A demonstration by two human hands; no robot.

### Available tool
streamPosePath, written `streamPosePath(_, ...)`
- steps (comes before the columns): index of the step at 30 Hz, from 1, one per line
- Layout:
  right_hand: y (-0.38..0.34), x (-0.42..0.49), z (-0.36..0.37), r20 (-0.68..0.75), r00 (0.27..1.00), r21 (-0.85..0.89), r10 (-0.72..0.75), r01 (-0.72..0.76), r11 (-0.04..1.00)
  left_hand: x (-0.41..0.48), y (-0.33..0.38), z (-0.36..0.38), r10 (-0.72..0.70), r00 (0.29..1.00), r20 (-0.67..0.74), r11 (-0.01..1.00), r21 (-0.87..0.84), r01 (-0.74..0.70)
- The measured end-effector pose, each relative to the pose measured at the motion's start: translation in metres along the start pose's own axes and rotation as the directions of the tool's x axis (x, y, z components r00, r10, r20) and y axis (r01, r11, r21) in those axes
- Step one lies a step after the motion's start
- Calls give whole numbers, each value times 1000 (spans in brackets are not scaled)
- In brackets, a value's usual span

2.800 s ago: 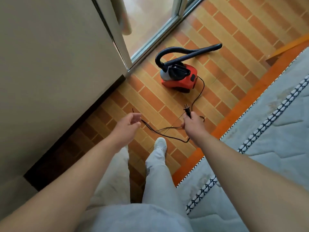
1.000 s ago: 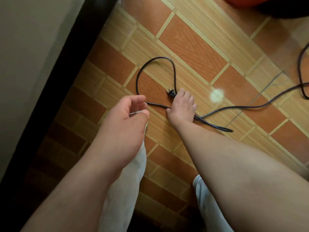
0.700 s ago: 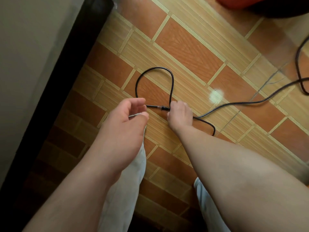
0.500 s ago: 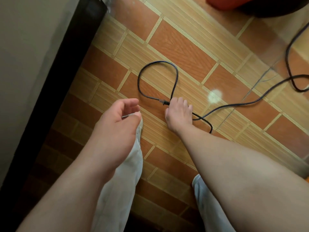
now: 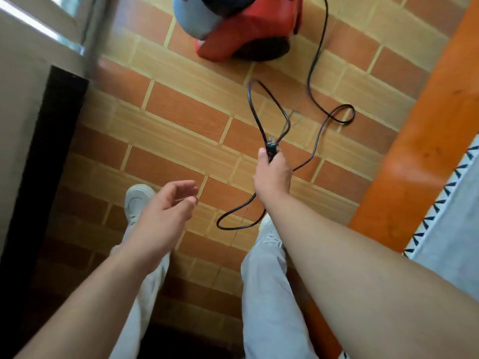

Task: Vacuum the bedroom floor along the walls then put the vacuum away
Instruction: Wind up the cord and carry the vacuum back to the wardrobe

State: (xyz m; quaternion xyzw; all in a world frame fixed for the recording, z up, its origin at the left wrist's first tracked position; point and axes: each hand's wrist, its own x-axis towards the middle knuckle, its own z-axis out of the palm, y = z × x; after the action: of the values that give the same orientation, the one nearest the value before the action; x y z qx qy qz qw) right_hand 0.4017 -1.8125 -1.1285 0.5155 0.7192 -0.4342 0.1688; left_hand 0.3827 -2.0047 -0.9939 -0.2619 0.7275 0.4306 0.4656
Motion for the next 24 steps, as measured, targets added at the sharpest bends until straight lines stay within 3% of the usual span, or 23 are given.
streamPosePath(2,1,-3,-27,-29,997,106,65,-61,993,-24,23,14,21,1000,6,998,57,-21)
streamPosePath(7,-11,-18,-89,11,987,168,162,-162,972,-69,96,34,101,995,12,984,146,-102)
streamPosePath(13,-33,15,-111,-70,967,208,244,-225,952,-46,158,65,100,995,12,989,107,-101)
streamPosePath(20,-57,89,-127,-260,930,48,259,-255,966,11,192,95,48,983,176,977,197,-83)
streamPosePath(24,-52,137,-116,-313,900,54,305,-303,951,40,199,95,30,979,200,973,217,-74)
